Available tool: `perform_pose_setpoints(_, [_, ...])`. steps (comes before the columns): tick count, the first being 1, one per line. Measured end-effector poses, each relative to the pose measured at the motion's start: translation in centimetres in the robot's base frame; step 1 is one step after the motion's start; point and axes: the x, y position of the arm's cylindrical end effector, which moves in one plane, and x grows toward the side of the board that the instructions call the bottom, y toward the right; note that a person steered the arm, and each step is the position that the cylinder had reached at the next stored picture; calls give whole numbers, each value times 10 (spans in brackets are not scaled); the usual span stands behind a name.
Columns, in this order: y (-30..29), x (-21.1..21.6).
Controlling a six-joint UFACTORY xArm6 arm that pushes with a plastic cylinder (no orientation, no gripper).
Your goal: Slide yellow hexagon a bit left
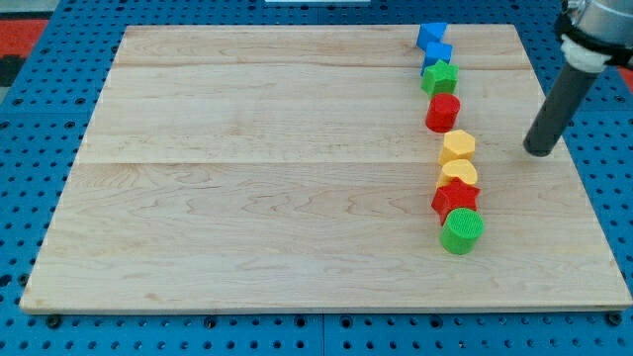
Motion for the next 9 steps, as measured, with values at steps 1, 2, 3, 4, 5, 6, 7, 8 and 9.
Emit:
perform_pose_setpoints(1, [-5, 0])
perform_pose_setpoints(2, [-6, -3])
perform_pose_setpoints(3, [12, -8])
perform_pose_setpoints(4, [19, -13])
perform_pose_setpoints(5, [27, -15])
perform_pose_setpoints(6, [27, -16])
perform_pose_setpoints(7, [33, -18])
perform_pose_setpoints(8, [2, -10])
perform_pose_setpoints(9, [-52, 3])
